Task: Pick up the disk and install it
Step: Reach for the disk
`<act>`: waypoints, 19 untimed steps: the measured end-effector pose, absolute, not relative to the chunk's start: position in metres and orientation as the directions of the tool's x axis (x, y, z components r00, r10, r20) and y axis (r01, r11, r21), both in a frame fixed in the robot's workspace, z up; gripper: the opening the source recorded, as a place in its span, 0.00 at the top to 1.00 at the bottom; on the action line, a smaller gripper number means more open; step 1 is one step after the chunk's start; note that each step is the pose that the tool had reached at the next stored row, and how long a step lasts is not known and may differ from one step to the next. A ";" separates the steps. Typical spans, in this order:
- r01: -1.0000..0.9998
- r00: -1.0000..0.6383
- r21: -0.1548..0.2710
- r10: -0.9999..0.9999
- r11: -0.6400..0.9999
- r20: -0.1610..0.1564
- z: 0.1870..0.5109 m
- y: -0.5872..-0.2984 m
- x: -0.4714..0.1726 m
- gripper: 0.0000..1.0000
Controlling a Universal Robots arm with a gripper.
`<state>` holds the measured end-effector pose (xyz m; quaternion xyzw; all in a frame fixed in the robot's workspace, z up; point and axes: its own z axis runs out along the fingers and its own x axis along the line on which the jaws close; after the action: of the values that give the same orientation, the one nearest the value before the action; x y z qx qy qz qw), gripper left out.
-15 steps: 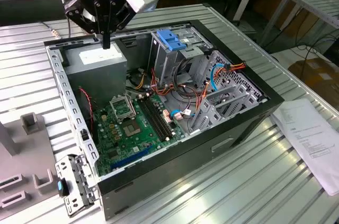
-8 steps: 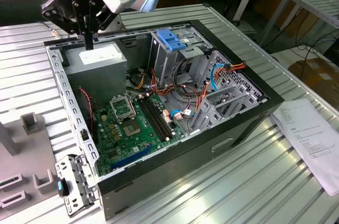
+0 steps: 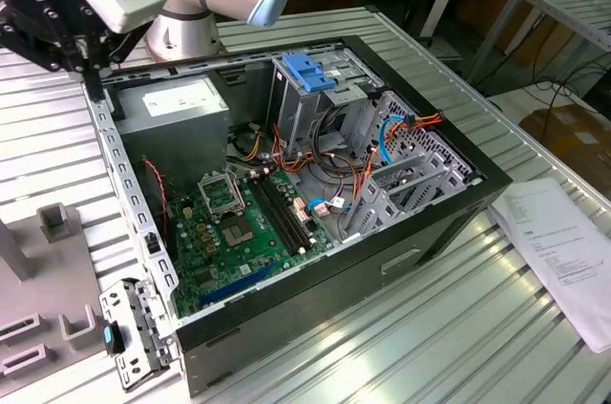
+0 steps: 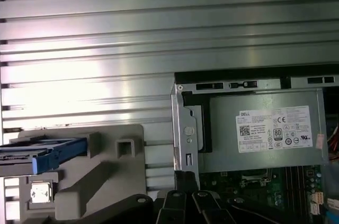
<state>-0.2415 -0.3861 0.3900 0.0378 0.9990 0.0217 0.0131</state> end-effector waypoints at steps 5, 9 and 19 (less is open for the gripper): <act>0.075 -0.997 0.044 0.076 0.996 -0.023 0.388 -0.386 -0.274 0.89; 0.075 -0.997 0.044 0.076 0.996 -0.023 0.386 -0.386 -0.296 0.89; 0.075 -0.997 0.044 0.076 0.996 -0.020 0.376 -0.385 -0.385 0.89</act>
<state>-0.3852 -0.3853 0.3763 0.0378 0.9990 0.0217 0.0106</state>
